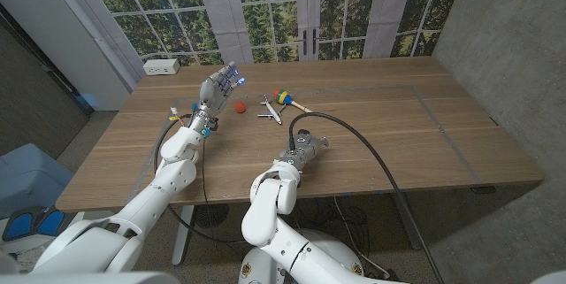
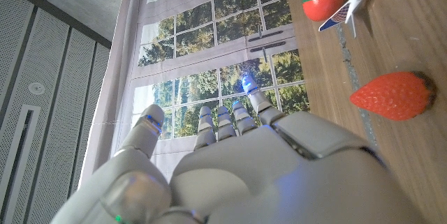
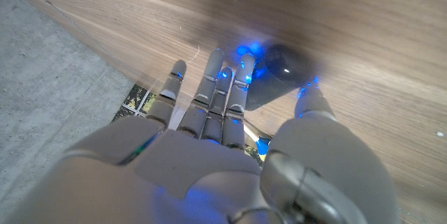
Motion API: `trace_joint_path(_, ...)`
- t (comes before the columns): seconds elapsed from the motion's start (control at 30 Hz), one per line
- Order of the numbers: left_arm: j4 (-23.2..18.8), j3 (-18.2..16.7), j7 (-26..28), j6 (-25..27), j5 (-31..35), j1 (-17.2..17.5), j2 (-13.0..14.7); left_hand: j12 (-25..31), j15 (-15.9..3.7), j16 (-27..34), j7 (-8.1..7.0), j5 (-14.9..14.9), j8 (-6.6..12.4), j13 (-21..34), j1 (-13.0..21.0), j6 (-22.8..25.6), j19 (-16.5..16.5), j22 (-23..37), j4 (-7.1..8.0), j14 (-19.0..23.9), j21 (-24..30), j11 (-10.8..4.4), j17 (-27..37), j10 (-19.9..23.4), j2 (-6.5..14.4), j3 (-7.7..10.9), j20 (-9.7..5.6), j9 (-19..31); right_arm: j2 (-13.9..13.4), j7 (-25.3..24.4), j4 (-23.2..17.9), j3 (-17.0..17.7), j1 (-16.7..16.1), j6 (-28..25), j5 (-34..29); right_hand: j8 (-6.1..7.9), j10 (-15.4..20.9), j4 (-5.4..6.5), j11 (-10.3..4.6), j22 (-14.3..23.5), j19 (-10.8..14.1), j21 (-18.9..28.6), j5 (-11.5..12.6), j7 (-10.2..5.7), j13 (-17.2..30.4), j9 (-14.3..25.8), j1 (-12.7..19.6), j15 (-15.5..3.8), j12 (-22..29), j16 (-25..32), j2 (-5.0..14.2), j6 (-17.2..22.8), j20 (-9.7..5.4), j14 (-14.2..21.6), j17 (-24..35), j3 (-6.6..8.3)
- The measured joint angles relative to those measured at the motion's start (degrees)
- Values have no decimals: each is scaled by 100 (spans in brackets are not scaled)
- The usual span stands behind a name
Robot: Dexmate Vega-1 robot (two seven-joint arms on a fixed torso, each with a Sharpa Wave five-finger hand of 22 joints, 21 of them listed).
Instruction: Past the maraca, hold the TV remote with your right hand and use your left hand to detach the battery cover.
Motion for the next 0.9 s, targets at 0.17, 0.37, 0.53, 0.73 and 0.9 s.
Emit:
trace_joint_path(0.17, -5, -20, -19, -10, -15, 15, 3, 0, 0, 0, 0, 0, 0, 0, 0, 0, 0, 0, 0, 0, -36, 0, 0, 0, 0, 0, 0, 0, 56, -113, 39, 57, -34, 21, -5, -59, 223, 109, -177, 0, 113, 0, 68, -6, -143, -295, 202, -31, 70, -96, 57, 317, -113, 108, 6, 128)
trace_joint_path(0.37, -63, -34, -23, -28, -18, 45, 16, 0, 0, 0, 0, 0, 0, 0, 0, 0, 0, 0, -23, 0, -56, 0, 0, 0, 0, -24, 0, -1, 96, -103, 94, 116, -44, 49, -9, -888, -45, 138, 37, 0, 155, -29, 152, 222, -444, -877, 233, -10, -179, -271, 88, -264, -155, 123, -7, 336)
trace_joint_path(0.53, -118, -40, -18, -44, -18, 66, 30, 0, 0, 0, 0, 0, 0, 0, 0, 0, 0, 0, -45, 0, -56, 0, 0, 0, 0, -46, 0, -1, 149, 33, 220, 205, -5, 69, -149, -1579, -316, 288, -37, 0, 324, -61, 315, 39, -745, -1493, 1044, -9, -422, -286, 203, -533, -326, -14, 110, 495)
trace_joint_path(0.73, -165, -40, 1, -46, -5, 75, 37, 0, 0, 0, 0, 0, 0, 0, 0, 0, 31, 0, -64, 0, -78, 0, 0, 0, 0, -64, 32, -1, 164, -165, 322, 249, 31, -28, -56, -1708, 39, 575, 110, 40, 830, 201, 446, 241, -1076, -1988, 1578, -70, -257, 0, -96, -49, -835, 801, 450, 783)
trace_joint_path(0.9, -192, -28, 9, -47, 16, 74, 37, 0, 0, 0, 0, 0, 0, 0, 0, 0, 31, 0, -71, 0, -99, 0, 1, 0, 0, -71, 31, -1, 83, -569, 291, 260, 77, -185, 301, -1840, 338, 512, 144, 53, 962, 323, 337, 311, -1162, -2182, 1409, -104, -191, 2, 73, 296, -902, 1082, 591, 988)
